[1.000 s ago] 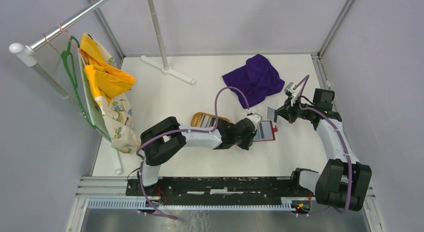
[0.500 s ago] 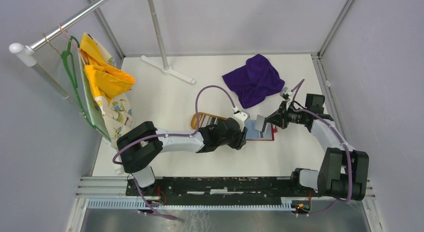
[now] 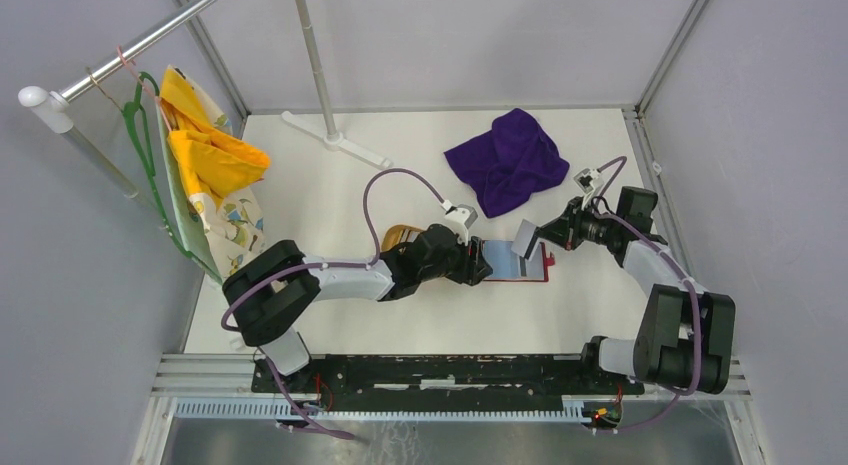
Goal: Put the credit cards into the card holder
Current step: Move the card holder to the center of the board, then insert the credit card into the card holder.
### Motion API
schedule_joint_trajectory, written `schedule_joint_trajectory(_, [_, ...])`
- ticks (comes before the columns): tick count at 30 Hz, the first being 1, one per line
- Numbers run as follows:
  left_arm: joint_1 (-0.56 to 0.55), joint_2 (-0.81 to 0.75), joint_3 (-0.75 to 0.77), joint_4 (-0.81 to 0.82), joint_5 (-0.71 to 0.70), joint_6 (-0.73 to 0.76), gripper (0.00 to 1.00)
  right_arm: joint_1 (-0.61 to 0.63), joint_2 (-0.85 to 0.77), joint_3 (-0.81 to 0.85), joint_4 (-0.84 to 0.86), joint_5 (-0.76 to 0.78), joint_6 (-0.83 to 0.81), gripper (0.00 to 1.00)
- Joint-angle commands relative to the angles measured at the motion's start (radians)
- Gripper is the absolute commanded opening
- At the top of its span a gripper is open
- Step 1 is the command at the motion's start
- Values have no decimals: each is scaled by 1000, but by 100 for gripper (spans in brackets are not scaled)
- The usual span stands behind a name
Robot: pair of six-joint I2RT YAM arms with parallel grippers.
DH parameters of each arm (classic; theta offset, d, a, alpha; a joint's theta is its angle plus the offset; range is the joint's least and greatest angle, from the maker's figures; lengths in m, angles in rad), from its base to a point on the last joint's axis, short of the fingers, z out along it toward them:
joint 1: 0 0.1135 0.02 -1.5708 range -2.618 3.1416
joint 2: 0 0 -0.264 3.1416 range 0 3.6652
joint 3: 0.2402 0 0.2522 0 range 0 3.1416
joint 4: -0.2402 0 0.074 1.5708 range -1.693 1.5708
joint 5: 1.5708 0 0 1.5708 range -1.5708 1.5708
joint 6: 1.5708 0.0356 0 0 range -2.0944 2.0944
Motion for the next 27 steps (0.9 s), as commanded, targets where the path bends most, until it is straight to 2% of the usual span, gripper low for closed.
schedule_joint_trajectory(1, [-2, -54, 12, 56, -2, -38, 55, -29, 15, 46, 21, -9, 53, 0])
schedule_joint_trajectory(11, [-1, 27, 99, -91, -94, -33, 51, 4, 166, 130, -230, 36, -136, 0])
schedule_joint_trajectory(16, [-4, 87, 155, -138, -114, -24, 50, 7, 246, 164, -299, 72, -177, 0])
schedule_joint_trajectory(27, [-16, 216, 264, -253, -178, 9, 52, 7, 259, 151, -257, 185, -115, 0])
